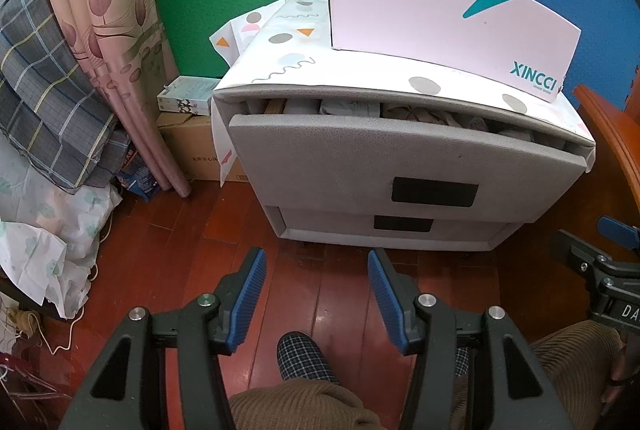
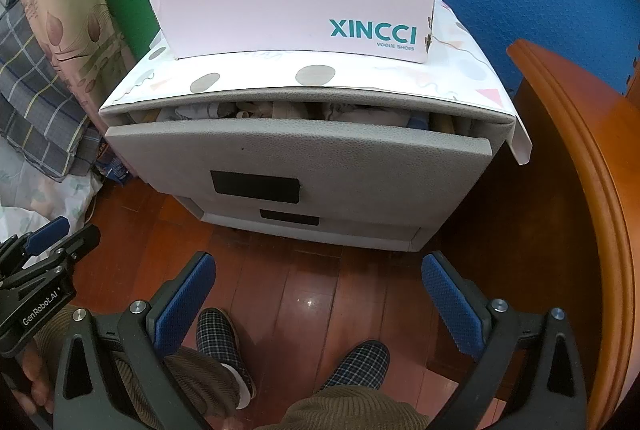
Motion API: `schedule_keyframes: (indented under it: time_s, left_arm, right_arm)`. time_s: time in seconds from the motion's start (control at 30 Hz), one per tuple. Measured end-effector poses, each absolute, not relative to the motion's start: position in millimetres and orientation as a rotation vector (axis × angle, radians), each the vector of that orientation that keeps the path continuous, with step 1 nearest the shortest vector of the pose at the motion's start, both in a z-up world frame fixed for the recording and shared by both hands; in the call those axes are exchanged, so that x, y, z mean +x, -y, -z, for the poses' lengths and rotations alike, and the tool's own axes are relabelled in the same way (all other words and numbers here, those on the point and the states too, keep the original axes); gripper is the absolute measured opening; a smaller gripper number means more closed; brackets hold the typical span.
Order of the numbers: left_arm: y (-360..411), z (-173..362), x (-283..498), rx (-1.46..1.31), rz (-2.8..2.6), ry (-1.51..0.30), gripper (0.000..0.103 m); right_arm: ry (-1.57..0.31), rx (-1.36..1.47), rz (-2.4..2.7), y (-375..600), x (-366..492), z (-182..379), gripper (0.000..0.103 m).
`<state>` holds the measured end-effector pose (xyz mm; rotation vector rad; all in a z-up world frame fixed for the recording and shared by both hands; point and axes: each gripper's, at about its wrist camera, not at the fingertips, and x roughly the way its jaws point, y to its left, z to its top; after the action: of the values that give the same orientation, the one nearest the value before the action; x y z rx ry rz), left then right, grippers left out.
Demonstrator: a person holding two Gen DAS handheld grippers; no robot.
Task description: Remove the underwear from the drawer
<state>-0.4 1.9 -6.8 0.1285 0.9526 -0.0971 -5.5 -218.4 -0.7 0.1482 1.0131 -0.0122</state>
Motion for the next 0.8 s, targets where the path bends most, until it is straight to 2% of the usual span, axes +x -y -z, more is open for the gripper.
schedule_keyframes:
  time_s: [0.8]
  left_arm:
    - [-2.7, 7.4, 0.1, 0.131, 0.093, -0.958, 0.054]
  right_arm:
    - [-1.012, 0.171, 0.016, 223.2, -7.7, -1.8, 0.102]
